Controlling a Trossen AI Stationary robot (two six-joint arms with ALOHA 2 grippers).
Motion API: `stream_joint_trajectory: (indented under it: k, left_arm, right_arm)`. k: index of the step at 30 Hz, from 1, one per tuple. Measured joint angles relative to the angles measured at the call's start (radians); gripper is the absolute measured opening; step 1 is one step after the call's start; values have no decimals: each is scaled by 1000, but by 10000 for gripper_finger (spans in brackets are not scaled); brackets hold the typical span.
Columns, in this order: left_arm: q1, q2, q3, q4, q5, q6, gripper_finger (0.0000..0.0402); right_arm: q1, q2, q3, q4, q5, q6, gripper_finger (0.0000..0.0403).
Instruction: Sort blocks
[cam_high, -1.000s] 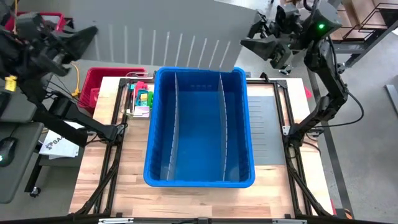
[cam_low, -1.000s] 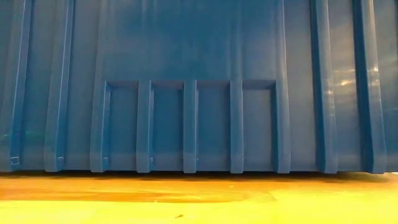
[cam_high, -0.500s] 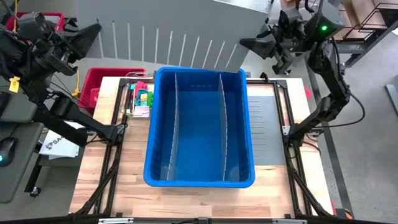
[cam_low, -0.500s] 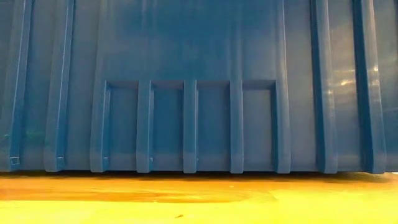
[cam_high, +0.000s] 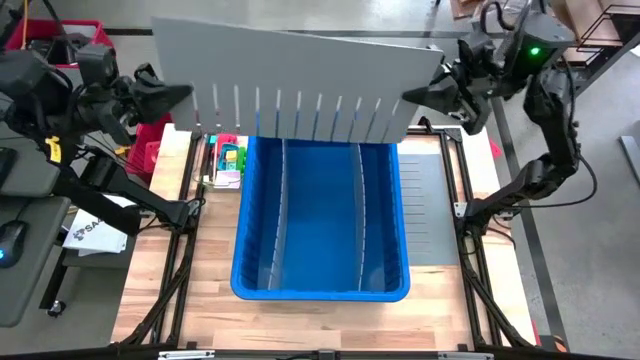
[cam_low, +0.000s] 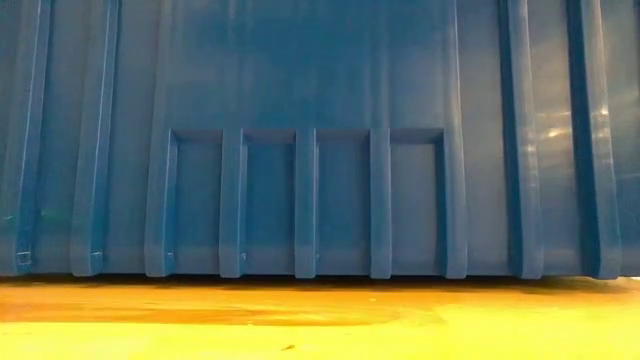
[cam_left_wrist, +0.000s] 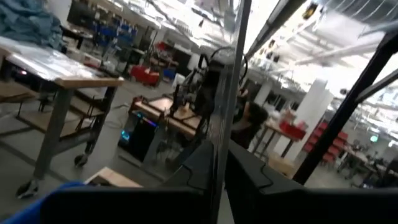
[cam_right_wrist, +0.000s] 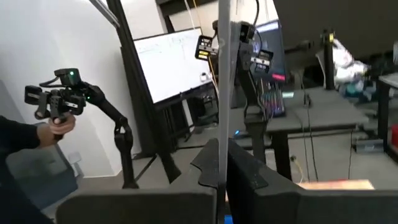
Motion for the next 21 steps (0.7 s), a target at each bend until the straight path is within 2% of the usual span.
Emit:
stream_joint_trajectory:
  k: [5,13,15,21]
  left_arm:
    - [0,3,1,-40,52,-16,45]
    - [0,35,1,-100,95,-17,53]
    - [0,41,-1,-136,77,-16,53]
    - [0,-15,1,-161,-84,33,53]
  right_arm:
    - [0,-22,1,-92,-13,27,1]
    - [20,-9,-1,-86,7,5,0]
    - [20,-3,-1,-68,25,-9,0]
    - [19,-3,-1,-69,60,-17,0]
